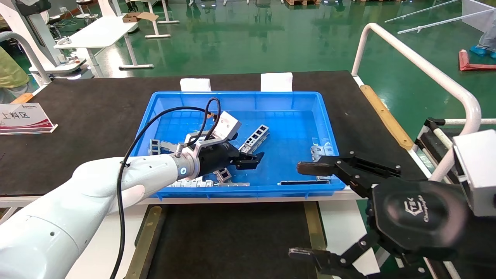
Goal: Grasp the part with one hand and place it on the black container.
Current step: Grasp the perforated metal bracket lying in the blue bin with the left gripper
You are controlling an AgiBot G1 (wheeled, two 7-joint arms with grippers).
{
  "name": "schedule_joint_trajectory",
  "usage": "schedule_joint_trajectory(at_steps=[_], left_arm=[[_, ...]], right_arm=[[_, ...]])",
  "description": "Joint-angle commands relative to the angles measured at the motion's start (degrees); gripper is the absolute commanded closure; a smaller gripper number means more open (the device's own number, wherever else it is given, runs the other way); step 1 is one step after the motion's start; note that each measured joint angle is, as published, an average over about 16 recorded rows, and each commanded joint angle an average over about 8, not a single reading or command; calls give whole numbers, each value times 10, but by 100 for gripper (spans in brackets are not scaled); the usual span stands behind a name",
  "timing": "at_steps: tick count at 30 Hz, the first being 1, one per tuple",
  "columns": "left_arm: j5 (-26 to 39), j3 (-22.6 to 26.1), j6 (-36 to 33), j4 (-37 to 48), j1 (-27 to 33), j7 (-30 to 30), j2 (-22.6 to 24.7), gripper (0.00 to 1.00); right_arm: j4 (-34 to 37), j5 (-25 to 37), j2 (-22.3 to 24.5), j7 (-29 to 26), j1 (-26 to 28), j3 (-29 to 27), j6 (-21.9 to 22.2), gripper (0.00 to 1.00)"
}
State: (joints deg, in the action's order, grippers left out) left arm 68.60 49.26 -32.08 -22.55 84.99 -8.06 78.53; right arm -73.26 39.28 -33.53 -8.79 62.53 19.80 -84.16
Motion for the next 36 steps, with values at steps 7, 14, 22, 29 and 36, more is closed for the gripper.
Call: schedule_joint_trajectory(at_steps=[7, 14, 22, 29, 36], left_arm=[[-34, 46, 29, -8, -1, -17, -1, 100], [-64, 75, 41, -6, 1, -21, -2, 100], [-95, 100, 47, 0, 4, -16, -3, 100], [-121, 117, 52, 2, 2, -9, -3, 100], [-153, 122, 50, -3, 6, 4, -4, 100]], right_arm=[[0, 0, 0, 0, 0, 0, 0, 100], [0, 0, 0, 0, 0, 0, 0, 100], [0, 0, 0, 0, 0, 0, 0, 100], [0, 0, 0, 0, 0, 0, 0, 100], [0, 0, 0, 0, 0, 0, 0, 100]])
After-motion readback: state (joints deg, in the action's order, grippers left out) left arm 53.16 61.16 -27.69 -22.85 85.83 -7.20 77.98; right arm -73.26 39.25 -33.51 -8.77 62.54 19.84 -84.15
